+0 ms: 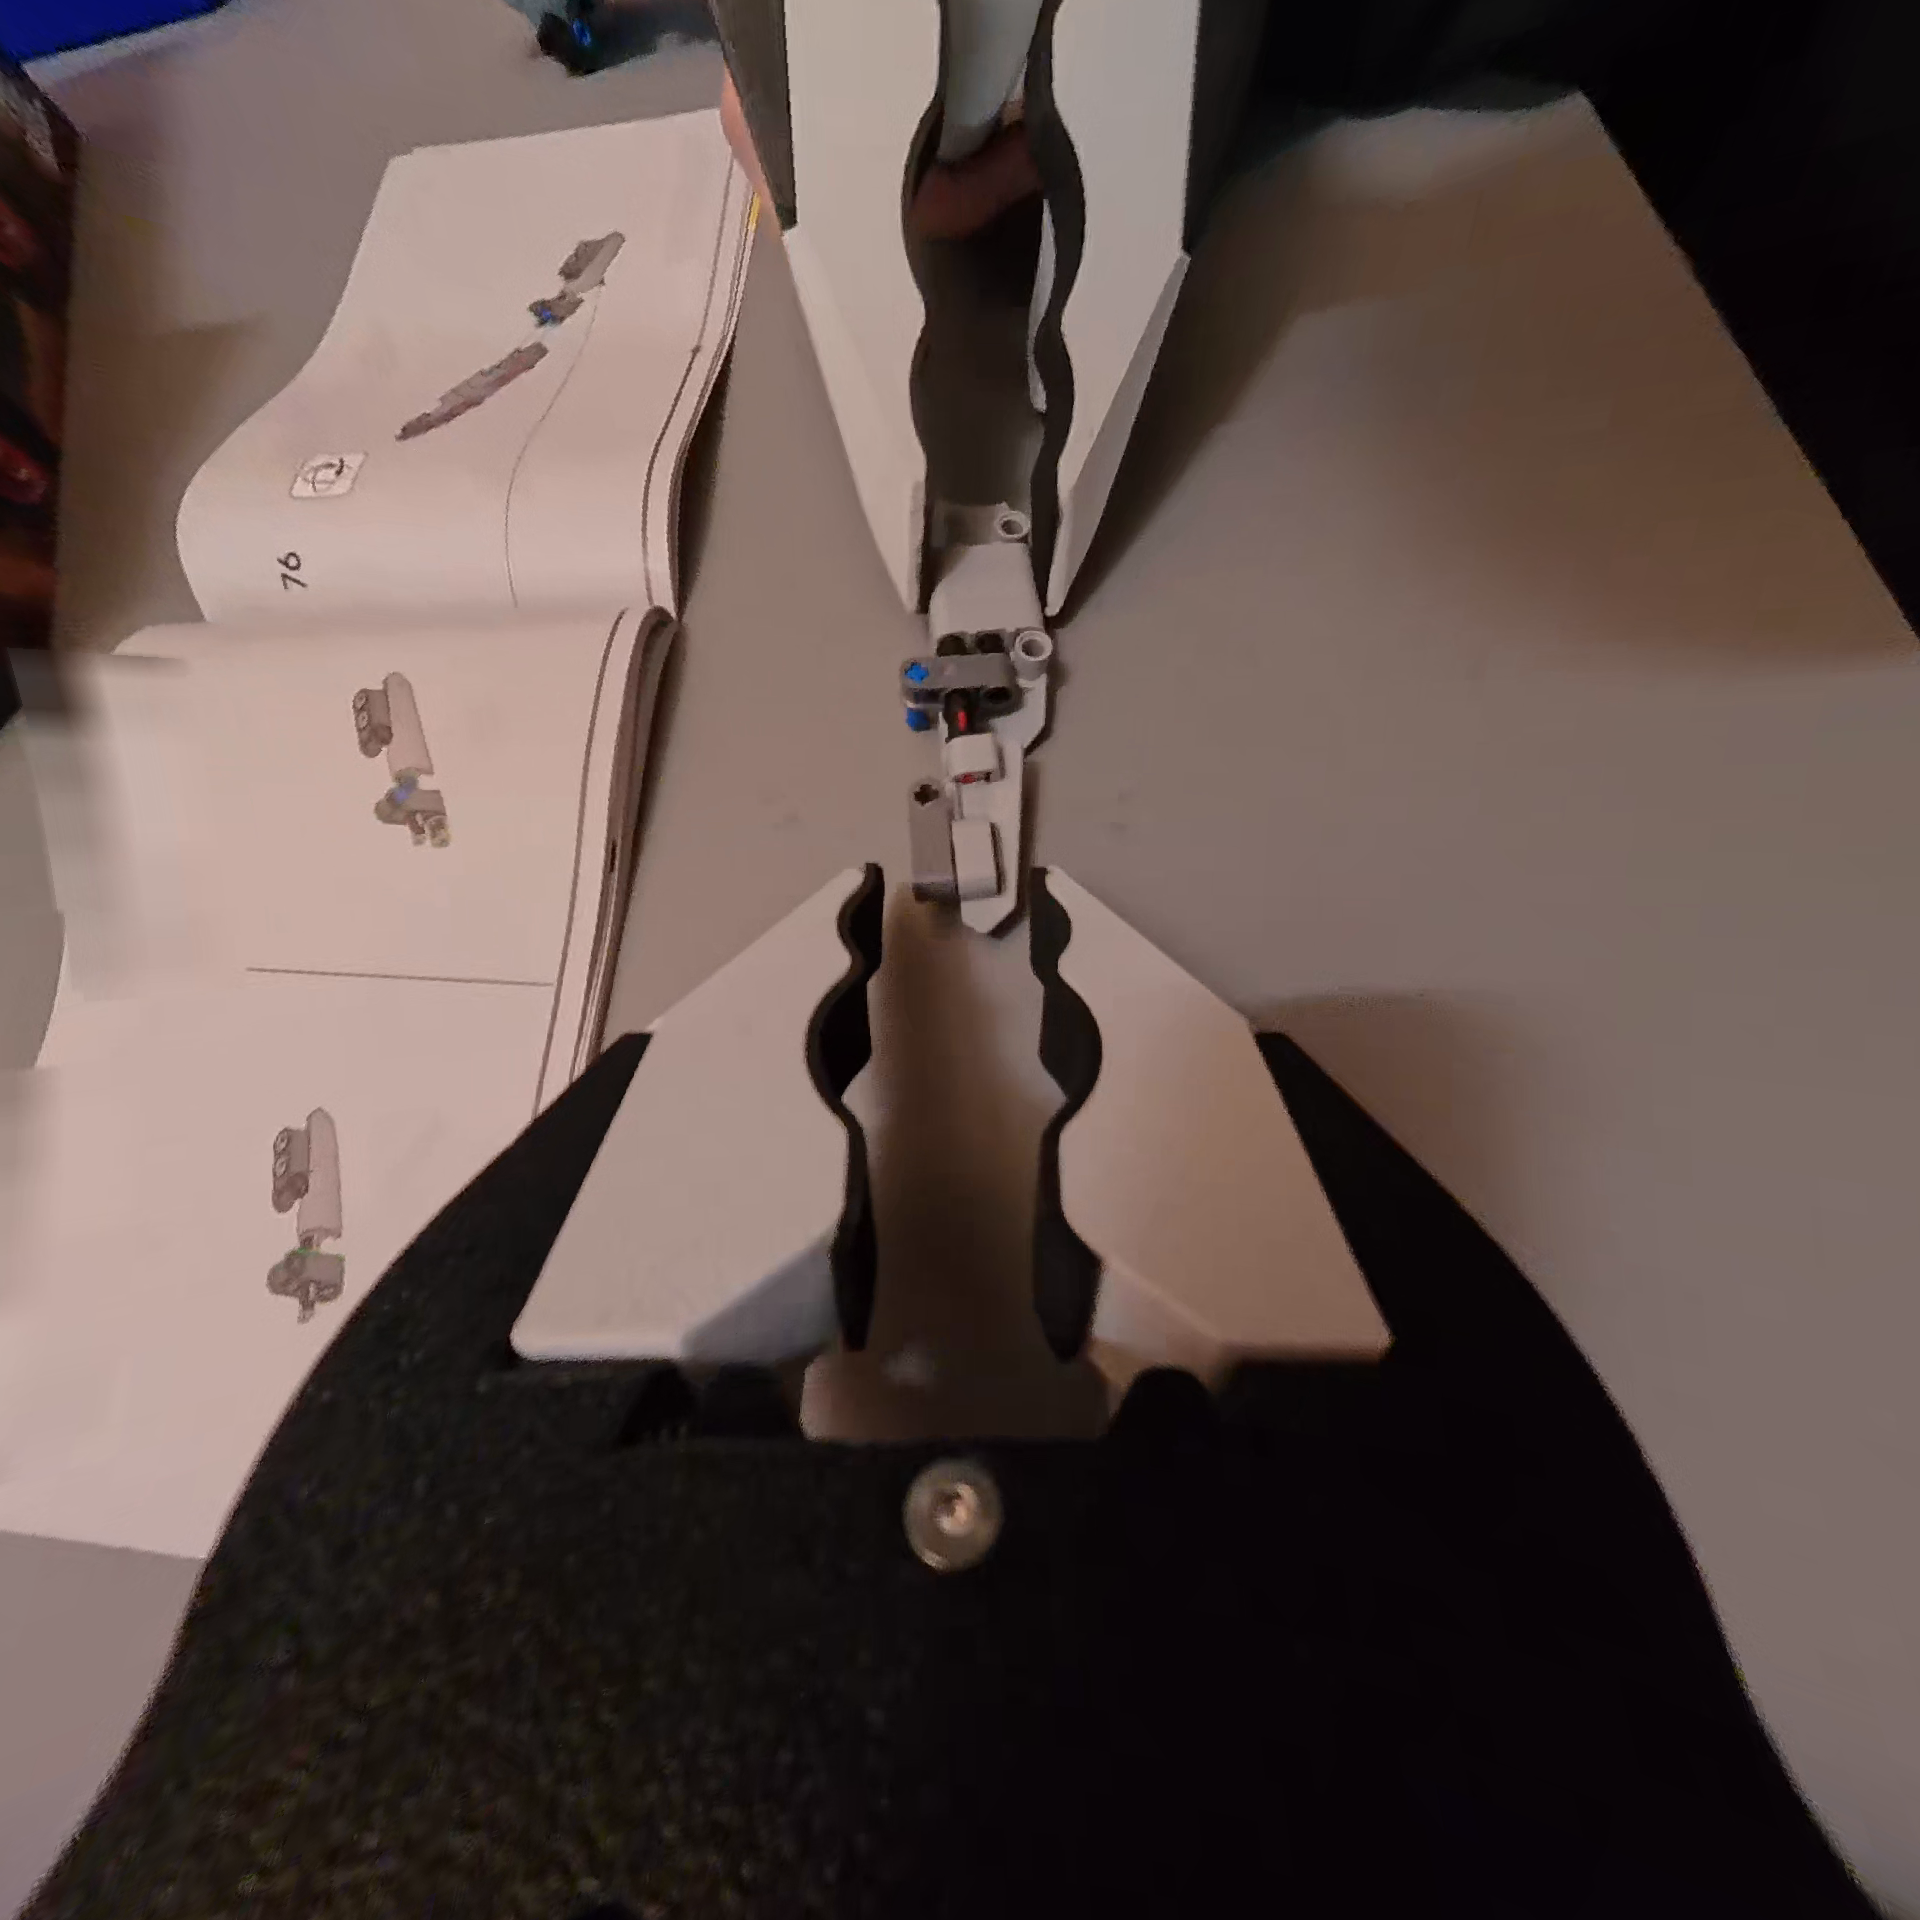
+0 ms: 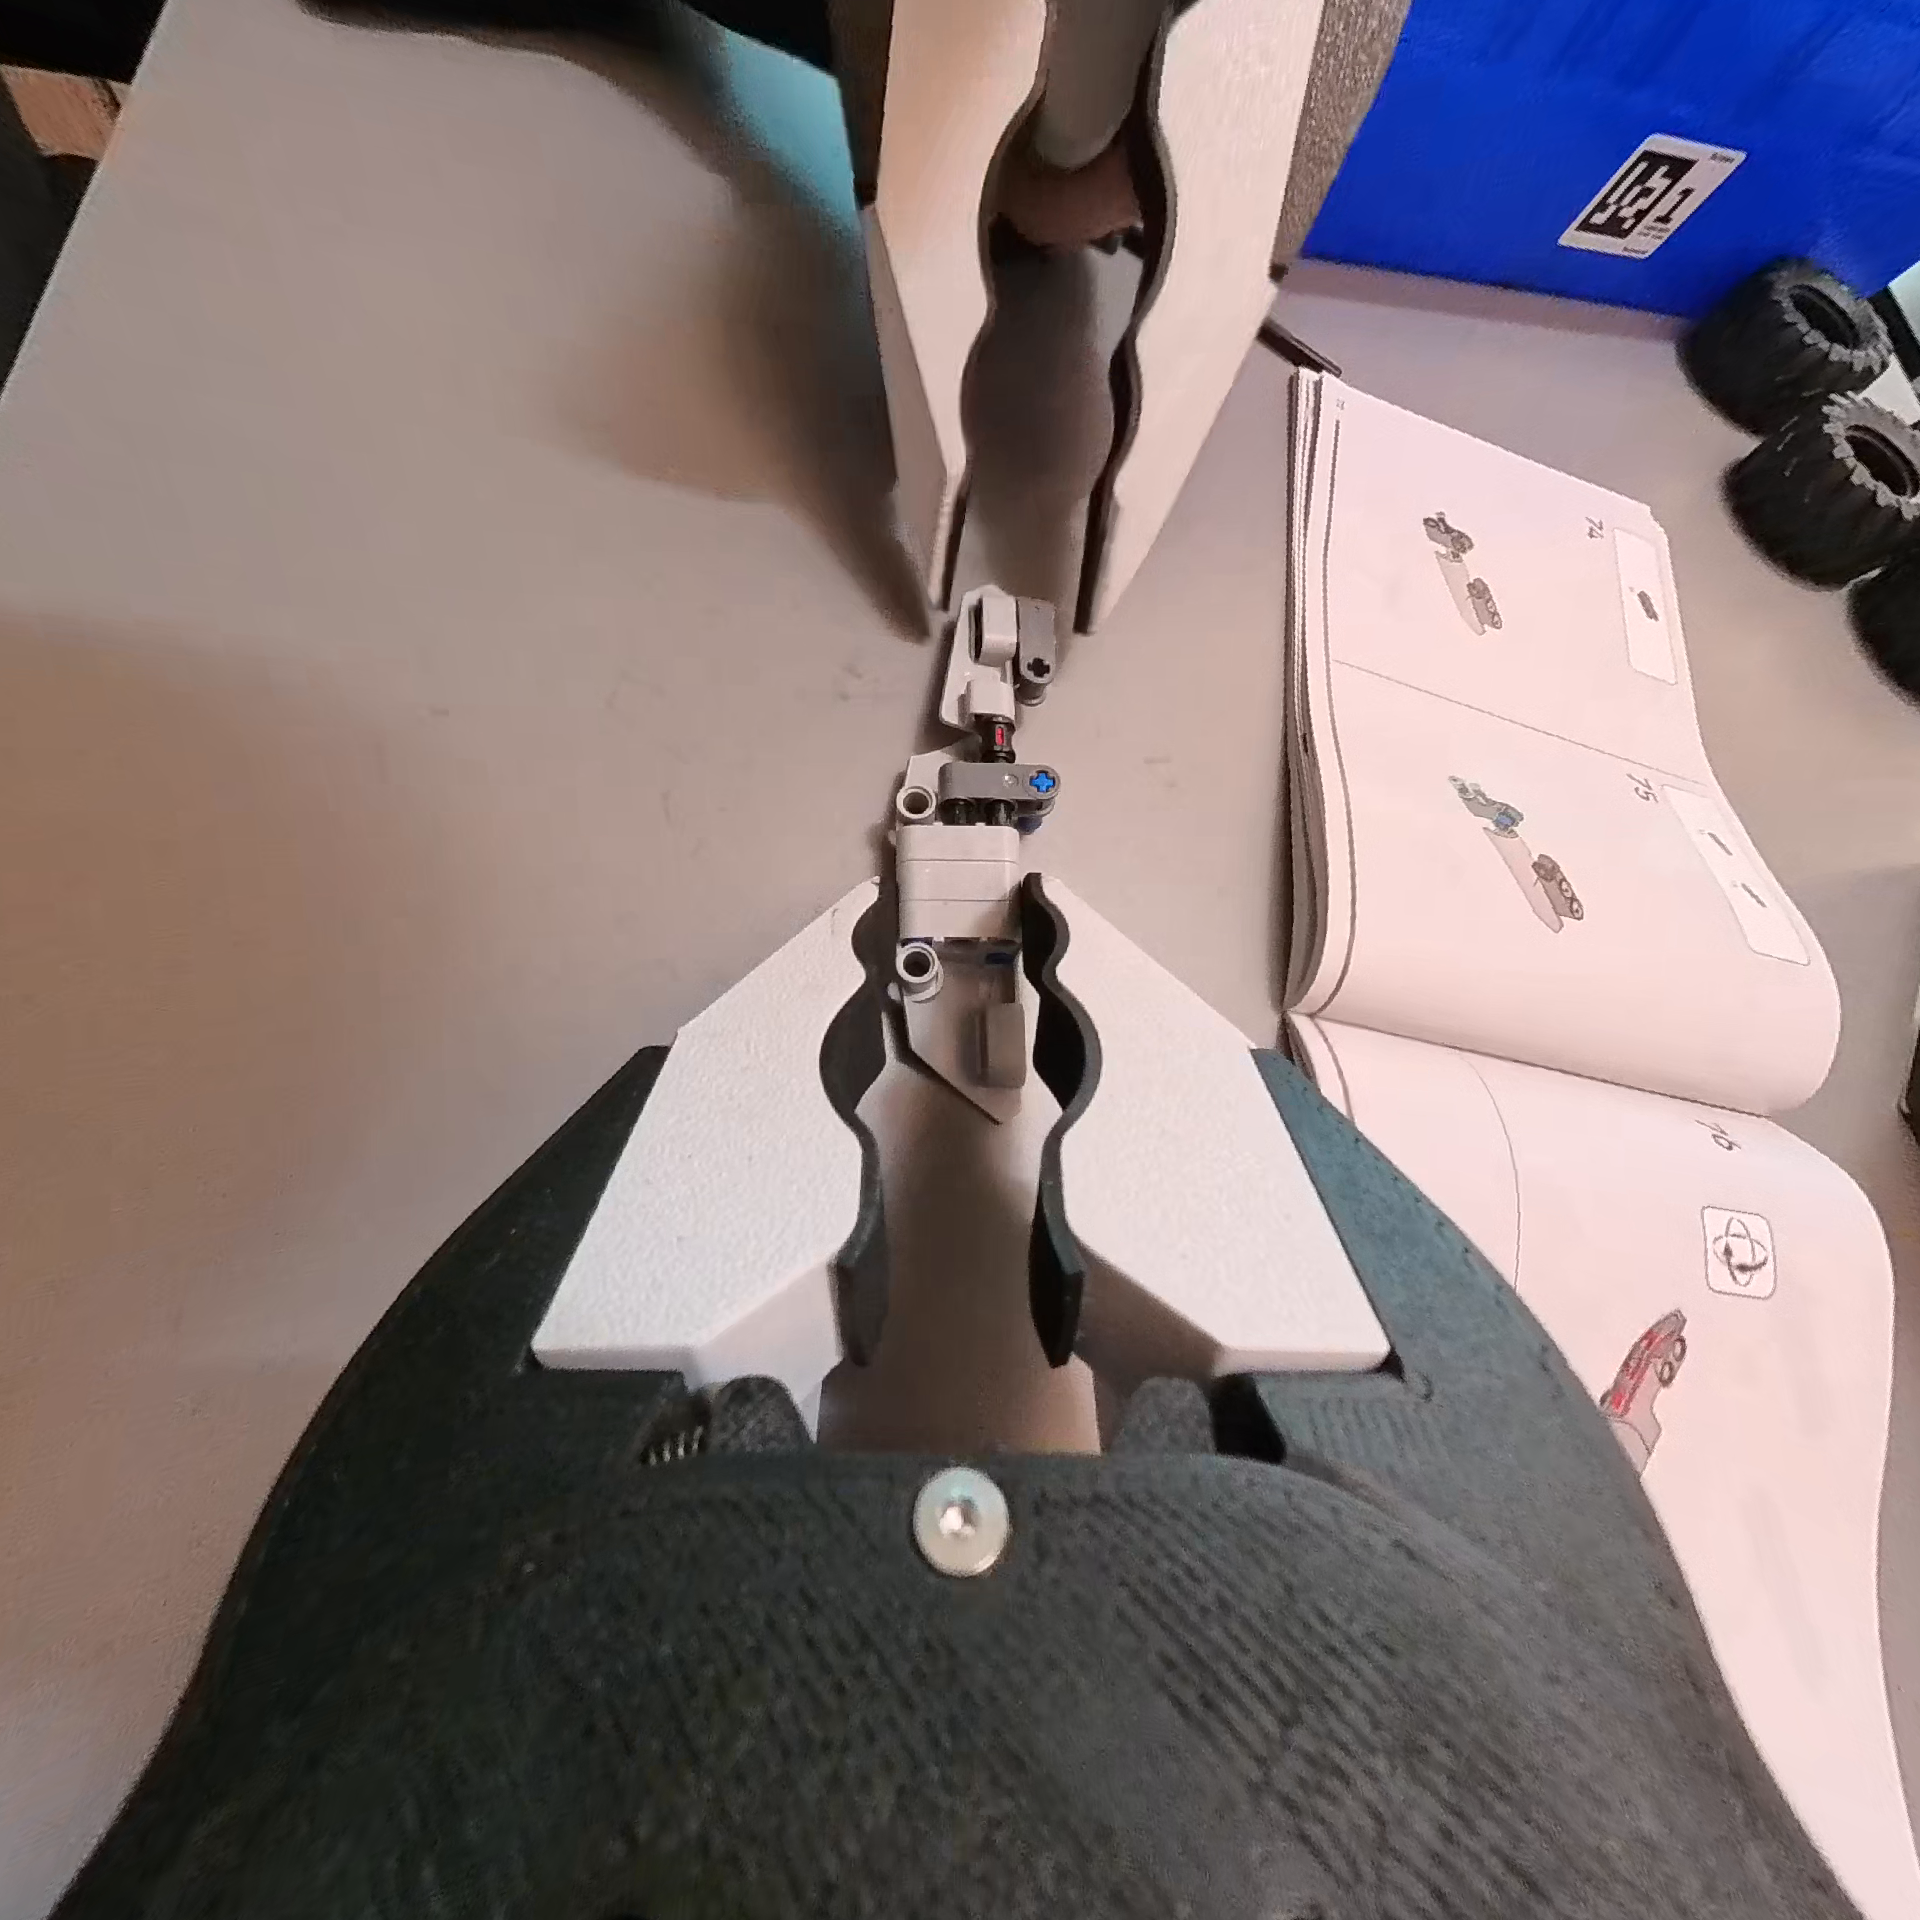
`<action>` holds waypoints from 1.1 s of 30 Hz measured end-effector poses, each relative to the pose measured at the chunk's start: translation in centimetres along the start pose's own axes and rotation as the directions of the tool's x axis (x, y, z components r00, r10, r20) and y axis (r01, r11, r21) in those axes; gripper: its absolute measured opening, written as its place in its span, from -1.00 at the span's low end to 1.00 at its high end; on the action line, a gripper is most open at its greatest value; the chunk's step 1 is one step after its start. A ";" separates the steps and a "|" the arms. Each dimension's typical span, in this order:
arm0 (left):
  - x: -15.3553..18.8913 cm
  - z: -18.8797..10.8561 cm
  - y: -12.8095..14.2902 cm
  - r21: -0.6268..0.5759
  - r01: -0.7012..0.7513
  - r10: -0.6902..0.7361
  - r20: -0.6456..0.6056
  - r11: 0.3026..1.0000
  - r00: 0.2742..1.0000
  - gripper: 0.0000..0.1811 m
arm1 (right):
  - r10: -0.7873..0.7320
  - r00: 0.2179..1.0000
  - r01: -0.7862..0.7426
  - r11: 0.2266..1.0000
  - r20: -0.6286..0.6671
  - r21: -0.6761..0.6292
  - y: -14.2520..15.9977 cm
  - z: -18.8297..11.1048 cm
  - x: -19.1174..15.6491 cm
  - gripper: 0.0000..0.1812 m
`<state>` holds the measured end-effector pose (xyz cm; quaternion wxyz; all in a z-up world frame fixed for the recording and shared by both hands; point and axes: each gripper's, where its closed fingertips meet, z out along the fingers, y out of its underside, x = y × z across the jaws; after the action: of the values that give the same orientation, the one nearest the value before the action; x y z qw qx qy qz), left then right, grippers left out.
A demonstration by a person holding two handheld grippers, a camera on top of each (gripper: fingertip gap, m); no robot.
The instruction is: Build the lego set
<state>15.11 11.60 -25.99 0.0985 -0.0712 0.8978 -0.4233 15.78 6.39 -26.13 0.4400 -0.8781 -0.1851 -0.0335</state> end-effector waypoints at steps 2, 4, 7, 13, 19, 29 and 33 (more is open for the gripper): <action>0.0 0.2 -0.1 -0.003 0.001 -0.001 -0.004 1.000 1.000 -0.81 | 0.002 1.000 -0.002 1.000 0.002 0.000 0.0 0.0 0.0 -0.75; -0.2 0.2 -0.7 0.029 0.022 -0.022 -0.003 0.999 1.000 -0.83 | -0.002 1.000 0.002 1.000 0.001 0.000 0.0 0.1 0.0 -0.75; -0.2 0.3 -1.8 0.076 0.076 -0.074 -0.029 0.994 0.997 -0.84 | -0.013 1.000 0.013 1.000 -0.001 0.001 -0.1 0.1 0.0 -0.75; -0.1 1.3 -1.1 0.008 -0.004 0.004 -0.010 1.000 1.000 -0.92 | -0.019 1.000 0.019 1.000 -0.001 0.001 -0.1 0.2 0.0 -0.75; 0.3 1.0 -1.9 0.051 -0.030 0.032 -0.034 0.998 0.999 -0.96 | -0.037 0.999 0.037 0.999 0.007 0.001 -0.1 0.2 -0.1 -0.75; 0.2 1.1 -1.9 0.049 -0.026 0.030 -0.083 0.998 0.996 -0.98 | -0.037 0.999 0.036 0.999 0.024 0.003 -0.2 0.3 -0.1 -0.75; 0.1 2.5 -3.5 0.030 -0.088 0.089 -0.053 0.996 0.995 -1.00 | -0.077 0.996 0.076 0.997 0.052 0.017 -1.5 1.6 -0.9 -0.74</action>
<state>15.80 7.49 -24.83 0.0937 -0.0183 0.8966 -0.4325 14.23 8.21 -26.22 0.4401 -0.8675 -0.2303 -0.0256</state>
